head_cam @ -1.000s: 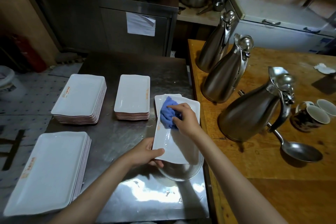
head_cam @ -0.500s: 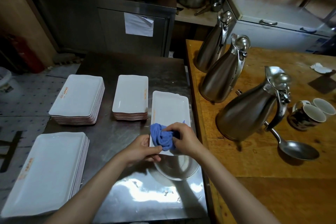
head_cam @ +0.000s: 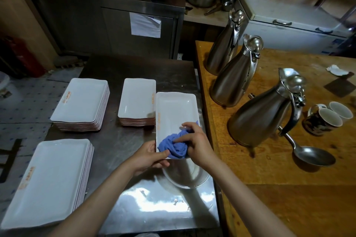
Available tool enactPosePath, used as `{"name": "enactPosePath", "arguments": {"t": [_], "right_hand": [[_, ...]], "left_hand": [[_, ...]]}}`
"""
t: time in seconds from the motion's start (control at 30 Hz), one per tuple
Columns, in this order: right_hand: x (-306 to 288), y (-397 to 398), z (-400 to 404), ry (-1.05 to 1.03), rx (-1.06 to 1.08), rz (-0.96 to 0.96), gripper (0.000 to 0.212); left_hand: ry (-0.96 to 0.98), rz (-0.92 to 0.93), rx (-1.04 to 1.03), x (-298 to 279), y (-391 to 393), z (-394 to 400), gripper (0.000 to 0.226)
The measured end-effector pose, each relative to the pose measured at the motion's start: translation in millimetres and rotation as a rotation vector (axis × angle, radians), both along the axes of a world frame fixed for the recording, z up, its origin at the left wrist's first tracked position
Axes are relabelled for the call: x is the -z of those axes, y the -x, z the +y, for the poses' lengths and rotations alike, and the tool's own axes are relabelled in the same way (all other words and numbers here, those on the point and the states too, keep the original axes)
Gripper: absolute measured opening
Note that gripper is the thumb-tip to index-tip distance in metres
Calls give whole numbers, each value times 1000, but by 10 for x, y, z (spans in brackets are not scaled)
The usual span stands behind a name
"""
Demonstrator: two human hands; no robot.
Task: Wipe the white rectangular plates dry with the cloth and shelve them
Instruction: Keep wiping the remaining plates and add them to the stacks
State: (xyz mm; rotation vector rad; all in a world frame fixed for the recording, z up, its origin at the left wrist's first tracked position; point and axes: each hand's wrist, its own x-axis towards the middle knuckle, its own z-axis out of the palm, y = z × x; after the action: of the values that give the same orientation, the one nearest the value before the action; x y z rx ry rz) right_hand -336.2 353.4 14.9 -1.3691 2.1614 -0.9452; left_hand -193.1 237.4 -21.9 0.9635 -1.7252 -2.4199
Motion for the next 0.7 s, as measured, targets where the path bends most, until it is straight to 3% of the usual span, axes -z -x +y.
{"name": "enactPosePath", "arguments": {"t": [0.07, 0.17, 0.37, 0.7], "right_hand": [[-36, -30, 11, 83, 119, -41, 30], [8, -41, 38, 187, 263, 121, 33], [103, -94, 128, 46, 179, 167, 75], [280, -111, 38, 150, 115, 321, 16]], "left_hand": [[-6, 6, -18, -5, 3, -15, 24], [3, 21, -54, -7, -12, -36, 23], [-2, 10, -82, 14, -53, -46, 21], [-7, 16, -102, 23, -73, 22, 19]]}}
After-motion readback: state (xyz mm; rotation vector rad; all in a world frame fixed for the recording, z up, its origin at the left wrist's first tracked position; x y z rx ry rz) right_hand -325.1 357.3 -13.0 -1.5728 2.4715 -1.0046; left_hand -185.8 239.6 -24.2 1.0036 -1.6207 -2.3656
